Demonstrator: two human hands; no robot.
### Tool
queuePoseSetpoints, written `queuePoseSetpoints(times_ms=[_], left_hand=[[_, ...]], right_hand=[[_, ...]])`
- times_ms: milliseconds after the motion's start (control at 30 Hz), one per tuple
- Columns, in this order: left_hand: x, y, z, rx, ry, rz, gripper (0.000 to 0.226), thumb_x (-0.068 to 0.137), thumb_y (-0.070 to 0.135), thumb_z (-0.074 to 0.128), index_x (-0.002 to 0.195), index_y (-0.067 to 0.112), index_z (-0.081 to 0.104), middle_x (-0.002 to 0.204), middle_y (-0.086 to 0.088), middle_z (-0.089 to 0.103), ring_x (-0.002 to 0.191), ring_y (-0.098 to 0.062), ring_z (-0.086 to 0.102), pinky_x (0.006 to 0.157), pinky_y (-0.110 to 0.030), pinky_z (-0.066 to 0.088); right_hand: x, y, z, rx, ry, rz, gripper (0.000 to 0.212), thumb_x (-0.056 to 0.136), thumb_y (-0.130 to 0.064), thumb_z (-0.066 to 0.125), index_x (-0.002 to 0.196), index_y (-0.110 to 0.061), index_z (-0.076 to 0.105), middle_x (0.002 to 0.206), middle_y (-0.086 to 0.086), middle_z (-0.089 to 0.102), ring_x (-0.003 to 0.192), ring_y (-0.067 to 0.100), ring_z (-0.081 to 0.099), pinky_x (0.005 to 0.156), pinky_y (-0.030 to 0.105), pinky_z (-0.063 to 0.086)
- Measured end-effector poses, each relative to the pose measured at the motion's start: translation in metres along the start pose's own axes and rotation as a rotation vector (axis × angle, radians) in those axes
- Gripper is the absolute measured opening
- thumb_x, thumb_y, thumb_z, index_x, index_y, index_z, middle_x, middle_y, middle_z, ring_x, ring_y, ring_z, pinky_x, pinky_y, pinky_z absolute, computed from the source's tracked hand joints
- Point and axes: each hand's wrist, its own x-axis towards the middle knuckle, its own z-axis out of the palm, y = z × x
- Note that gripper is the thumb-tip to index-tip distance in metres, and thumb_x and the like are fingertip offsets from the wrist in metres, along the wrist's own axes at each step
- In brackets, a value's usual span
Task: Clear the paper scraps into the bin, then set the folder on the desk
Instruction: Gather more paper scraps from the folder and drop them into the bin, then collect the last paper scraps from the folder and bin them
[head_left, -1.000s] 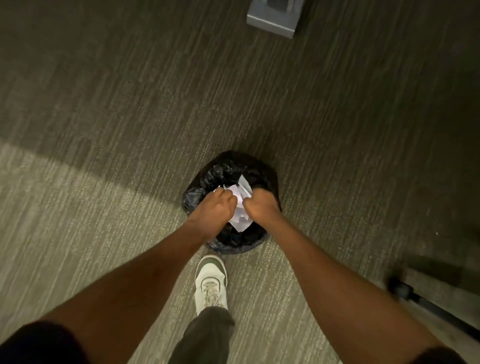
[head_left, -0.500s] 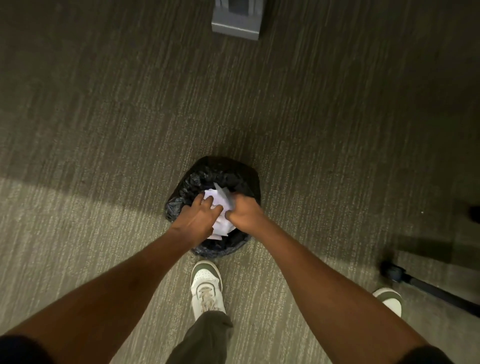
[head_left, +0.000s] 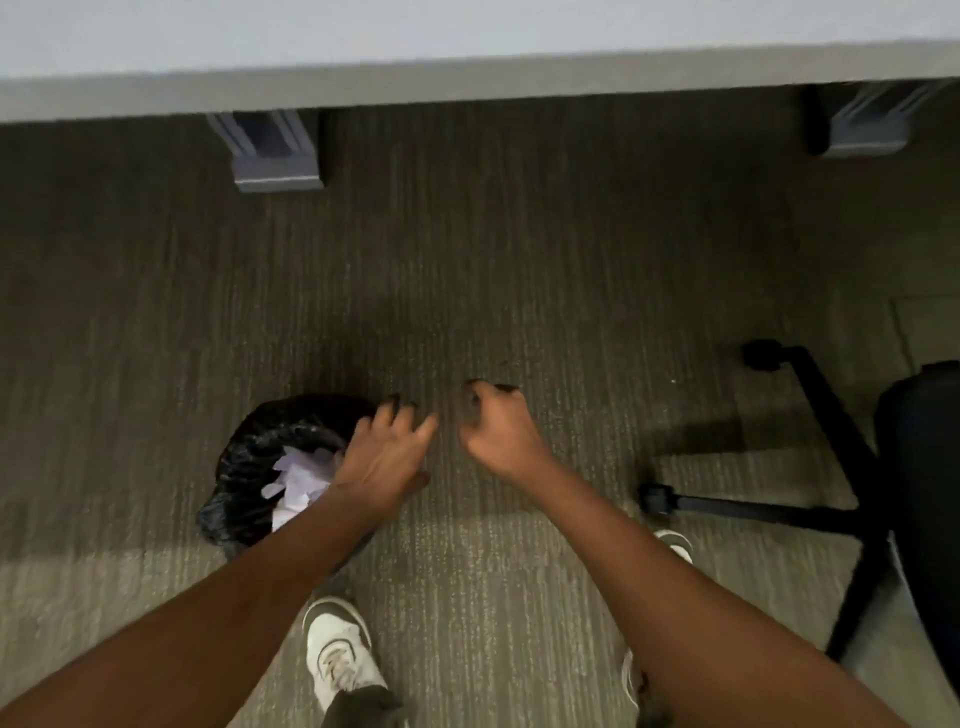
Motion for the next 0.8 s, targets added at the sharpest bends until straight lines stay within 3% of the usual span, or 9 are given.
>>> queuePoseSetpoints(times_ms=[100,200,400,600,733,800], left_hand=[[0.027,0.056,-0.032,0.038,0.062,0.089,0.077,0.081,0.051,0.063,0.143,0.022,0.026,0.141,-0.012,0.038,0.131,-0.034,0.032,0.095,-0.044,0.039],[0.053,0.115,-0.063,0.058,0.106,0.173,0.080,0.079,0.052,0.066,0.143,0.022,0.027,0.145,-0.013,0.036,0.137,-0.034,0.025,0.097,-0.046,0.039],[0.094,0.239,-0.117,0.065,0.182,0.345,0.089,0.071,0.057,0.071,0.140,0.018,0.030,0.139,-0.017,0.045,0.135,-0.037,0.031,0.096,-0.048,0.041],[0.124,0.365,-0.145,0.017,0.283,0.562,0.092,0.065,0.058,0.074,0.129,0.006,0.033,0.125,-0.025,0.055,0.123,-0.042,0.048,0.087,-0.051,0.050],[0.141,0.448,-0.152,0.015,0.287,0.651,0.096,0.060,0.058,0.076,0.128,0.006,0.033,0.124,-0.025,0.056,0.123,-0.042,0.047,0.089,-0.051,0.048],[0.150,0.487,-0.156,-0.007,0.269,0.655,0.093,0.062,0.062,0.070,0.130,0.008,0.036,0.124,-0.023,0.056,0.125,-0.042,0.045,0.090,-0.051,0.046]], right_hand=[[-0.018,0.035,-0.056,0.018,0.111,0.030,0.053,0.081,-0.014,0.061,0.131,-0.005,0.049,0.116,0.020,0.065,0.115,0.036,0.052,0.101,0.034,0.036],[-0.042,0.073,-0.110,0.074,0.218,0.061,0.054,0.080,-0.011,0.062,0.132,-0.006,0.049,0.119,0.020,0.064,0.119,0.035,0.049,0.102,0.033,0.034],[-0.096,0.149,-0.203,0.198,0.457,0.112,0.047,0.082,-0.015,0.061,0.129,-0.017,0.055,0.115,0.009,0.065,0.123,0.024,0.046,0.099,0.042,0.045],[-0.137,0.238,-0.277,0.272,0.689,0.207,0.041,0.081,-0.012,0.059,0.120,-0.023,0.062,0.101,-0.001,0.067,0.116,0.016,0.050,0.097,0.034,0.046],[-0.166,0.305,-0.312,0.331,0.772,0.276,0.039,0.081,-0.013,0.060,0.117,-0.025,0.063,0.102,-0.004,0.067,0.110,0.011,0.051,0.093,0.025,0.044],[-0.180,0.338,-0.325,0.355,0.791,0.322,0.038,0.080,-0.015,0.062,0.116,-0.027,0.064,0.106,-0.004,0.066,0.110,0.010,0.053,0.095,0.028,0.045]])
